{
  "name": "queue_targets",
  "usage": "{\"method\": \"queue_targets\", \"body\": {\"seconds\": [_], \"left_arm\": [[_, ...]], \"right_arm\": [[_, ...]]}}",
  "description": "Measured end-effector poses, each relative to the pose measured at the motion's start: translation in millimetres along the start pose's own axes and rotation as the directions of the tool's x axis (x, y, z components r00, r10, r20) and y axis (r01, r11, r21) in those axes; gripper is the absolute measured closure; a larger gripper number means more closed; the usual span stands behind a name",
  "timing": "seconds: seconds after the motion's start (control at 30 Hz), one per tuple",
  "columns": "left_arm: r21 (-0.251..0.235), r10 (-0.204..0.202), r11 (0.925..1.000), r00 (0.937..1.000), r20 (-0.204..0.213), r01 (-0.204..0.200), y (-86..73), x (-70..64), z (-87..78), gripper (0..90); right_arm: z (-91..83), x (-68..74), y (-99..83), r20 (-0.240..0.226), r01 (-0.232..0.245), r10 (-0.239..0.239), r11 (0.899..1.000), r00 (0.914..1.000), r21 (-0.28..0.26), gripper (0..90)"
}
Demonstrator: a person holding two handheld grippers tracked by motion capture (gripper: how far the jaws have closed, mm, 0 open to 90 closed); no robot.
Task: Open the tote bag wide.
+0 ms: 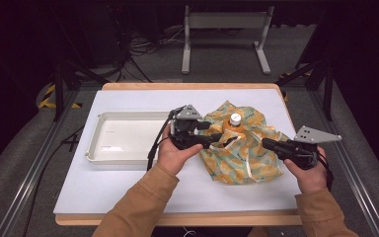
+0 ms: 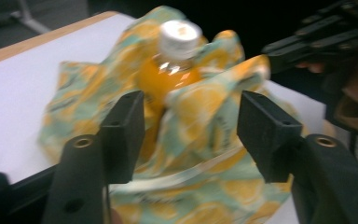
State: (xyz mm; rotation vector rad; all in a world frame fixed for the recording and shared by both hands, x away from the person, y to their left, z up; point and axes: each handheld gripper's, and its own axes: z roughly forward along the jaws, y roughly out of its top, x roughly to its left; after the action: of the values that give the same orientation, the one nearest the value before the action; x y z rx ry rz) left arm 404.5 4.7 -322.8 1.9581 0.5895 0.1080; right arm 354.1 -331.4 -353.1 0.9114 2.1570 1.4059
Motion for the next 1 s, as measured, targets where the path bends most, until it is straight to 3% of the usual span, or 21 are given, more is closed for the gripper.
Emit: {"method": "queue_targets", "body": {"seconds": [0.07, 0.3, 0.43, 0.63, 0.83, 0.9, 0.93, 0.97, 1.0], "left_arm": [[-0.008, 0.023, 0.9997, 0.9991, 0.035, -0.022, 3.1, -7.4, 5.2, 36.8], [-0.017, 0.092, 0.9957, 0.9916, 0.092, -0.09, 11.3, -22.9, 22.6, 31.3], [-0.019, 0.131, 0.9914, 0.986, 0.104, -0.129, 13.5, -29.3, 32.5, 30.3], [-0.008, 0.162, 0.9868, 0.9824, 0.093, -0.162, 16.1, -32.3, 48.8, 30.3], [0.051, 0.211, 0.9754, 0.975, 0.07, -0.214, 12.3, -30.7, 63.8, 42.1], [0.064, 0.226, 0.9711, 0.9721, 0.061, -0.23, 11.5, -30.5, 65.1, 52.9], [0.074, 0.232, 0.969, 0.9712, 0.052, -0.236, 10.6, -30.9, 65.6, 52.9], [0.088, 0.255, 0.9625, 0.9665, 0.032, -0.257, 9.0, -31.7, 65.7, 58.9], [0.091, 0.259, 0.961, 0.9654, 0.031, -0.261, 8.2, -31.7, 64.9, 67.5]], "right_arm": [[-1.5, -1.0, -0.6, 0.002, -0.002, 0.002, 1.0, 1.0, -0.004, 86.8], [-8.4, -5.2, -3.2, 0.003, -0.02, 0.021, 1.0, 0.9998, -0.019, 84.1], [-11.1, -8.1, -6.7, -0.002, -0.035, 0.034, 0.999, 0.9994, -0.022, 82.6], [-13.0, -9.0, -6.9, -0.011, -0.04, 0.039, 0.999, 0.9992, -0.034, 80.8], [-13.0, -8.1, -6.6, -0.028, -0.041, 0.04, 0.998, 0.9988, -0.044, 80.2], [-12.3, -8.5, -7.2, -0.032, -0.042, 0.04, 0.998, 0.9987, -0.045, 80.2], [-12.3, -8.5, -7.2, -0.032, -0.042, 0.04, 0.998, 0.9987, -0.045, 80.2], [-11.8, -8.4, -7.4, -0.034, -0.043, 0.041, 0.998, 0.9986, -0.044, 80.2], [-10.5, -7.9, -7.5, -0.037, -0.04, 0.039, 0.998, 0.9985, -0.042, 80.2]]}}
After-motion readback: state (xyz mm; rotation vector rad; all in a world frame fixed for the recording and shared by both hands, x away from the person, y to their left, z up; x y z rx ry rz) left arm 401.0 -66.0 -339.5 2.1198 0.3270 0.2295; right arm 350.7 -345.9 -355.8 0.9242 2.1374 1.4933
